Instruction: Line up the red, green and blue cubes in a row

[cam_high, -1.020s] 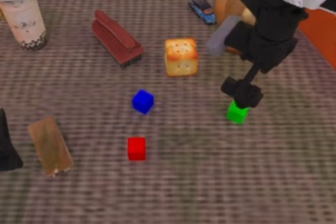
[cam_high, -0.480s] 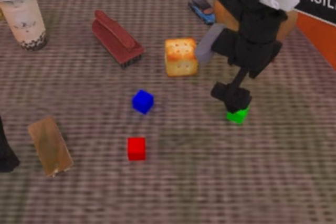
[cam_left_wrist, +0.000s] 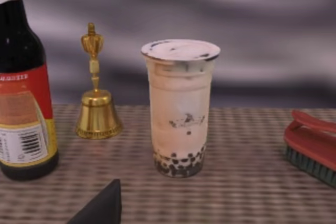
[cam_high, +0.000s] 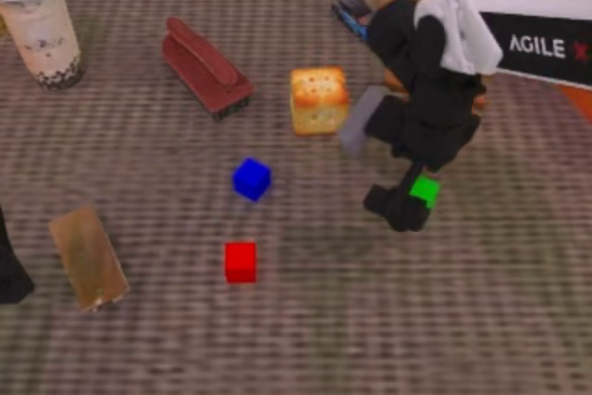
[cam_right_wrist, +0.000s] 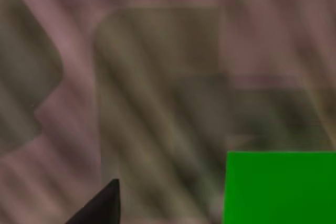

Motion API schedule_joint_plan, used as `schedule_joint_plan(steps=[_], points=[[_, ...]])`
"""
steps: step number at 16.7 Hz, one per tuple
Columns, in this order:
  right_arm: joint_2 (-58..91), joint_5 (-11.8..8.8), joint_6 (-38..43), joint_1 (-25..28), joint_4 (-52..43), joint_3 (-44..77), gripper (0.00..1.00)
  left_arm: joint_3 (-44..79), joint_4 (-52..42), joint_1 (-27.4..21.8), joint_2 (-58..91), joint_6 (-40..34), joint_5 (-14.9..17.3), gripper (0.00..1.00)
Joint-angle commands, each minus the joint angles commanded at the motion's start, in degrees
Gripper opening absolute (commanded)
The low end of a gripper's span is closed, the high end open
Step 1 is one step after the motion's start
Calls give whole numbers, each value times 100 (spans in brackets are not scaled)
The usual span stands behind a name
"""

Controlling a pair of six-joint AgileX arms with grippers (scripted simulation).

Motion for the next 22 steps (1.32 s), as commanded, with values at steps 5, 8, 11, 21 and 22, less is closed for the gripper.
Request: schedule_joint_plan(steps=[5,8,11,21,22], points=[[85,1,2,5,192,-153,100,0,0,0,0,0,0,100],[85,1,2,5,192,-153,85,0,0,0,0,0,0,100],[85,1,2,5,192,-153,62,0,0,0,0,0,0,100],[85,1,2,5,192,-153,0,0,0,0,0,0,0,100],[85,1,2,5,192,-153,0,0,0,0,0,0,0,100]])
